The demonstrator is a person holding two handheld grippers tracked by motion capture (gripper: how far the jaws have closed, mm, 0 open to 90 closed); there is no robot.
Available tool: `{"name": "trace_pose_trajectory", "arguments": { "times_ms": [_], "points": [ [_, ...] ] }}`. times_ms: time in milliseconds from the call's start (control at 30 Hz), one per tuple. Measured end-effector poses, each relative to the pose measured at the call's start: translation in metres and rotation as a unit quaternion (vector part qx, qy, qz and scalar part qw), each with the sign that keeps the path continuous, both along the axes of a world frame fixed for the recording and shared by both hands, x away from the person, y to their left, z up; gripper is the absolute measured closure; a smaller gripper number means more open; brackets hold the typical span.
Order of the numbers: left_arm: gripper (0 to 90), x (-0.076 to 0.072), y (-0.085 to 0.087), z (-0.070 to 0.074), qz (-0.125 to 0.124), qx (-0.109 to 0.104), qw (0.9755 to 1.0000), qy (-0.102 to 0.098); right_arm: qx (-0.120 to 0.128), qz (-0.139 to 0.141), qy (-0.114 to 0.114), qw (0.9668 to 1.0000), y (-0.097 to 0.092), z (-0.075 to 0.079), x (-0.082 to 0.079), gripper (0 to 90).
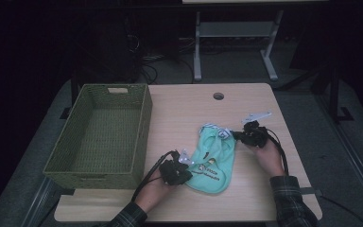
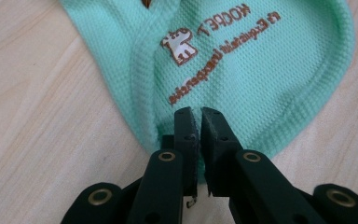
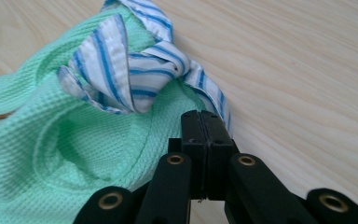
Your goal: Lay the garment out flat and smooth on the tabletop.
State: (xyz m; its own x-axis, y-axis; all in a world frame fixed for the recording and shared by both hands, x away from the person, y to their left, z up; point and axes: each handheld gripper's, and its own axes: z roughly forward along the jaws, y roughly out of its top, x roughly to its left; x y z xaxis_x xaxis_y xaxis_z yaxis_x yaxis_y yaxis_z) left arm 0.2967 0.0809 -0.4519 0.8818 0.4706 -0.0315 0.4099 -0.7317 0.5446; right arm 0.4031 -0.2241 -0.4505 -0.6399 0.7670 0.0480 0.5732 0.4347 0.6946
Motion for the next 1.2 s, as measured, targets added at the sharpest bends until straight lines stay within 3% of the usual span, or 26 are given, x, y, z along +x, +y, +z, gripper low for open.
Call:
{"name": "trace_pose_trajectory", "arguments": {
  "times_ms": [267,433,533,633,700,867,1000,1200],
  "points": [
    [84.5,0.0,0.0,0.0,0.001,0.0,1.0,0.001,-0.004,-0.015,0.021,0.9997,-0.011,-0.012,0.005,89.3],
    [80.8,0.001,0.0,0.0,-0.002,-0.008,0.9999,0.009,-0.005,-0.013,0.021,0.9997,-0.01,-0.015,0.005,87.8],
    [76.6,0.001,-0.001,0.003,-0.005,-0.006,1.0,0.0,0.009,-0.015,0.011,0.9998,-0.012,-0.01,0.002,78.2],
    [74.7,0.002,0.002,0.013,-0.001,-0.029,0.9995,-0.008,0.031,-0.019,0.001,0.9993,-0.016,0.001,-0.004,74.9],
    [74.6,0.005,0.003,0.02,0.003,-0.038,0.9991,-0.016,0.044,-0.014,-0.006,0.9989,-0.02,0.006,-0.009,76.7],
    [80.9,0.018,0.002,0.031,0.011,-0.054,0.9981,-0.029,0.042,-0.007,0.006,0.9991,-0.022,0.009,-0.023,89.7],
    [89.1,0.03,-0.004,0.031,0.01,-0.051,0.9982,-0.03,0.047,-0.004,0.015,0.9988,-0.023,0.009,-0.034,89.8],
    [89.4,0.053,-0.019,0.028,0.012,-0.046,0.9982,-0.038,0.053,0.011,0.016,0.9984,-0.02,0.007,-0.051,89.8]
  ]
}}
